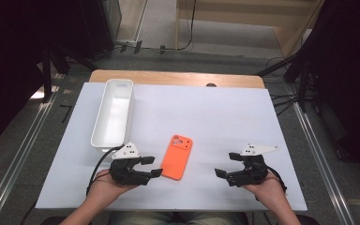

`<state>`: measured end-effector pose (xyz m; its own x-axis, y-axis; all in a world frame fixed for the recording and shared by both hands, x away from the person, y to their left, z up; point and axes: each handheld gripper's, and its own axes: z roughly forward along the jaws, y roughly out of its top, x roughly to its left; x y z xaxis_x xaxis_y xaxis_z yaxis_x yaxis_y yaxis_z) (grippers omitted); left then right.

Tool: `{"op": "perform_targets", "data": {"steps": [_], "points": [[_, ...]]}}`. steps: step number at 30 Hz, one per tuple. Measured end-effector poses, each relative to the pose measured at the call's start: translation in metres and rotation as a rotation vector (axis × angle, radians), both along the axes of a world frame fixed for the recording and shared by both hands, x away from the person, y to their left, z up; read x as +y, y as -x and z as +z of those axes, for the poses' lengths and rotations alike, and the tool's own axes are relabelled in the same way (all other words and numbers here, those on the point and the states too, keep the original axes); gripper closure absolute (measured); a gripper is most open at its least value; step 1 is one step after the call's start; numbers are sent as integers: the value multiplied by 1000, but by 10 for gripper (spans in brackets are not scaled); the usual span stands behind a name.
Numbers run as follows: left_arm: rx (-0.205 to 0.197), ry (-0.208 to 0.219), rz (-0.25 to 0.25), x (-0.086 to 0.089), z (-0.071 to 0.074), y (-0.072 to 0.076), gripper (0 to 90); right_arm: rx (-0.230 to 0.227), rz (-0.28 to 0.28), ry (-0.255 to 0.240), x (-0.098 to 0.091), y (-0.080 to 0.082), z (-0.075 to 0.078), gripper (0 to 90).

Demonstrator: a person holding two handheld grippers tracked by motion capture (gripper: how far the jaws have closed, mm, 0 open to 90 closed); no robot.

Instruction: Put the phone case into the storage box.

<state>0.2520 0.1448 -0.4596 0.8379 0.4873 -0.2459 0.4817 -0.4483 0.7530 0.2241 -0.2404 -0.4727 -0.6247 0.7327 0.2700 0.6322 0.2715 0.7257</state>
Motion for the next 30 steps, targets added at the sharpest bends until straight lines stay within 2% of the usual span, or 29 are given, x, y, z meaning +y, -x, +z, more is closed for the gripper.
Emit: {"op": "perform_targets", "data": {"steps": [1,2,3,4,5,6,10,12,14,18,26,28,30], "points": [[0,-14,-1,-1,0,1,543,0,2,1,0,0,0,96],[10,-22,-12,-2,-1,1,543,0,2,1,0,0,0,96],[29,-28,-24,-3,-2,0,637,1,1,2,0,0,0,96],[28,-39,-35,-4,-4,0,637,1,1,2,0,0,0,96],[14,-51,-50,-5,-5,1,724,1,-2,4,-1,0,0,96],[-3,-67,-56,-6,-6,1,724,1,-2,4,-1,0,0,96],[-1,-90,-54,-9,-11,-1,870,-2,-2,6,-2,0,0,96],[8,-76,-59,-10,-14,-1,872,2,-2,3,-1,0,0,96],[-5,-82,-68,-13,-18,0,888,0,-1,5,-1,0,0,96],[-1,-89,-69,-17,-23,2,889,-4,0,6,-1,0,1,96],[20,-108,-41,-20,-30,2,889,-6,-3,6,-3,1,1,96],[38,-118,-20,-21,-32,1,888,-7,-2,4,-4,1,1,96],[47,-110,-11,-21,-33,0,888,-7,-4,4,-4,1,1,96]]}}
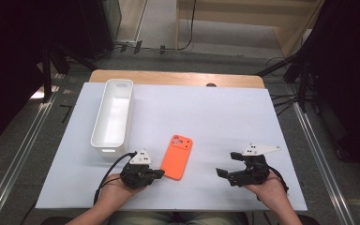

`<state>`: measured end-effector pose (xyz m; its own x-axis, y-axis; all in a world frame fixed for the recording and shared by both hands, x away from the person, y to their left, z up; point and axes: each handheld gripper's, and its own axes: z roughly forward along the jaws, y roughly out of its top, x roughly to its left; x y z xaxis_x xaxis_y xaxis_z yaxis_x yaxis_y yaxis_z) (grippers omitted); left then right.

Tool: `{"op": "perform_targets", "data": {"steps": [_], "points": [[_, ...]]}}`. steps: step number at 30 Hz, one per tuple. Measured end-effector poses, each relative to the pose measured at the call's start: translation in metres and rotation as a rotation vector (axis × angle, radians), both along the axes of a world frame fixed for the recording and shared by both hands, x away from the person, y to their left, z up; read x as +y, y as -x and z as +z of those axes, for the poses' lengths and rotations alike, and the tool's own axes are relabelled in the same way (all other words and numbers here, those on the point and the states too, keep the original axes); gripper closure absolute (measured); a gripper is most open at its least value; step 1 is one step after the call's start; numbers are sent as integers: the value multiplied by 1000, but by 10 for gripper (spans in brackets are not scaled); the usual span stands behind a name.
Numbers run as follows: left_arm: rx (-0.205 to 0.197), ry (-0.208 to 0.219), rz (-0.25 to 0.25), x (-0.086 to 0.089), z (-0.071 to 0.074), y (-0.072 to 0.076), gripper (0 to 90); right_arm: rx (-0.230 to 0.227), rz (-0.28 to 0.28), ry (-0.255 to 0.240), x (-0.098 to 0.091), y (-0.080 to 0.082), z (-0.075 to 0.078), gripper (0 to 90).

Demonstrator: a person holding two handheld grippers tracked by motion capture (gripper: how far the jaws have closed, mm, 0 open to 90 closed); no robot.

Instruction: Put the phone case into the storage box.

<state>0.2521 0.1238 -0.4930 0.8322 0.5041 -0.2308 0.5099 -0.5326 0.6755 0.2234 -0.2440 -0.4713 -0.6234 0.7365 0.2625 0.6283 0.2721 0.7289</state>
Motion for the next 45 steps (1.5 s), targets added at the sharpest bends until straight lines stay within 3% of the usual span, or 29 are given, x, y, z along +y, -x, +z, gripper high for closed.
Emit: {"op": "perform_targets", "data": {"steps": [6,23,45], "points": [[-13,-21,21,-1,-3,-2,888,-3,2,0,-1,0,0,96],[-43,-14,42,-7,-5,-6,889,-1,0,1,-1,-1,0,96],[-65,0,70,-34,-8,-29,888,4,-5,4,-2,-2,0,96]]}}
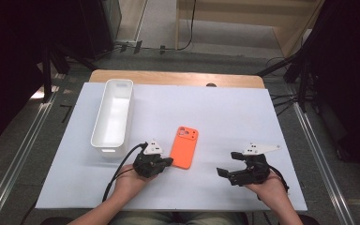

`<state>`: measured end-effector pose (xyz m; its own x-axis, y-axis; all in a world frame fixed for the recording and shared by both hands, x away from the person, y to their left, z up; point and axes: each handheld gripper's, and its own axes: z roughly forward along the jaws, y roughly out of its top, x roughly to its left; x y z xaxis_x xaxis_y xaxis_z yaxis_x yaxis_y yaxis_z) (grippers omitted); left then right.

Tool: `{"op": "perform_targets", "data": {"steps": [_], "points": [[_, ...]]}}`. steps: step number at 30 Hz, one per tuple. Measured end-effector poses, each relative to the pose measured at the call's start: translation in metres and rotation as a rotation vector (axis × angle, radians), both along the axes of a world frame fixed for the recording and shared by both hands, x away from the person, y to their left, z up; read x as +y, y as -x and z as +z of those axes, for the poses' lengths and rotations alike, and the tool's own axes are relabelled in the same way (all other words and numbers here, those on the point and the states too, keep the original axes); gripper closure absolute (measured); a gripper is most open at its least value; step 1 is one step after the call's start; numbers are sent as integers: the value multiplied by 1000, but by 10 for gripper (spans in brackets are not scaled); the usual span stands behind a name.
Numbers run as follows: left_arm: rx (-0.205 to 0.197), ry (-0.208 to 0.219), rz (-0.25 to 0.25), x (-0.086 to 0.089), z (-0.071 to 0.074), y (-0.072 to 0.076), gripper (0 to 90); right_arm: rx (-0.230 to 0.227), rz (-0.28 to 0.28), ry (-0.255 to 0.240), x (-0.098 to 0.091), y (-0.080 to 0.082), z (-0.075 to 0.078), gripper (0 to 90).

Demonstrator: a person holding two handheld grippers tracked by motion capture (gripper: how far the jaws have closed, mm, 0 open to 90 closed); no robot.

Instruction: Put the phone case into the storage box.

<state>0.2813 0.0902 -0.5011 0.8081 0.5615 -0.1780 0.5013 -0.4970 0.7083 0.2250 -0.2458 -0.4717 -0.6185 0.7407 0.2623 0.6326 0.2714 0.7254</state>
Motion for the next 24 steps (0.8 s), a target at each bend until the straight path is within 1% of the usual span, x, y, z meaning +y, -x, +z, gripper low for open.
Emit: {"op": "perform_targets", "data": {"steps": [1,2,4,6,10,12,17,18,20,21,23,24], "points": [[2,-6,-2,-1,0,-2,888,0,0,-3,0,0,0,96],[2,1,0,-2,0,-4,888,0,2,-2,0,0,0,96],[-8,-3,7,-4,0,-6,888,2,4,0,-1,0,0,96],[-15,5,14,-6,-1,-9,888,5,0,-3,-1,0,0,96],[-21,-11,8,-10,0,-16,888,0,6,-1,-1,0,0,96],[-19,0,19,-12,-1,-20,888,3,2,-3,-1,0,0,96],[-10,-2,18,-16,-1,-30,888,5,4,-2,-1,0,0,96],[-5,12,25,-17,-2,-32,888,6,3,-3,-1,0,0,96],[9,14,24,-17,-1,-36,887,5,2,-5,-1,0,0,96],[10,15,28,-18,-1,-37,887,5,3,-6,-1,0,0,96],[1,10,20,-19,-1,-39,887,3,5,-4,0,-1,0,96],[6,14,23,-20,-2,-40,887,4,5,-2,0,-1,0,96]]}}
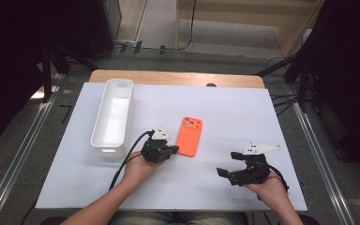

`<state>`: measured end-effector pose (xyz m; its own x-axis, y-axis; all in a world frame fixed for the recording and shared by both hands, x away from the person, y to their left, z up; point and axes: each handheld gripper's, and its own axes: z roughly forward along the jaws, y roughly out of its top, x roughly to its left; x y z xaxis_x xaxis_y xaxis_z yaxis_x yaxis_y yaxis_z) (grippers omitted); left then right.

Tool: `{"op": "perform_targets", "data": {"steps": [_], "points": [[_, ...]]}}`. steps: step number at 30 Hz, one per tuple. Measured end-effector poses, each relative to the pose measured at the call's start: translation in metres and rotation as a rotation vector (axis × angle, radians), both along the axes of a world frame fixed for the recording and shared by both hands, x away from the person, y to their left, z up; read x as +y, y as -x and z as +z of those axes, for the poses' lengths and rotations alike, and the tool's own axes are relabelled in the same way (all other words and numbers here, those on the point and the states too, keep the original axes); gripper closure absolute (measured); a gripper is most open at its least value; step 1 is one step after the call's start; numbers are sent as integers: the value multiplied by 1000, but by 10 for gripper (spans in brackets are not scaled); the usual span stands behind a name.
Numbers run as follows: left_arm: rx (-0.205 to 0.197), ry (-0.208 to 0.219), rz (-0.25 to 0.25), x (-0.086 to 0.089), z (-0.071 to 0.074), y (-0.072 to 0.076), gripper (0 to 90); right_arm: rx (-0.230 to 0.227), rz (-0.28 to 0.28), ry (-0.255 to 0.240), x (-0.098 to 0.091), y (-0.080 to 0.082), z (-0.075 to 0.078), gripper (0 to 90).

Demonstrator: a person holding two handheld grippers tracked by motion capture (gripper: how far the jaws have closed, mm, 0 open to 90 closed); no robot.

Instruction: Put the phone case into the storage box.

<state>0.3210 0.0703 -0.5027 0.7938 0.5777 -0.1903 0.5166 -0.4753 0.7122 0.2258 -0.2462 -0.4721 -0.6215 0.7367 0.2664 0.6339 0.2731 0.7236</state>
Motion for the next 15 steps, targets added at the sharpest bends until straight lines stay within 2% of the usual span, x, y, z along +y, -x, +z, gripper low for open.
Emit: {"op": "perform_targets", "data": {"steps": [4,8,10,13,15], "points": [[5,8,-2,0,0,-2,884,1,2,-2,0,0,0,96],[10,18,-11,2,1,-1,827,0,-1,-4,-2,1,0,96],[8,19,-28,3,2,-1,779,2,-3,-8,-2,1,0,96],[51,56,-37,6,7,0,678,-6,-3,-6,-3,0,0,96],[53,76,-56,9,12,2,604,-6,-2,-6,-3,0,0,96]]}}
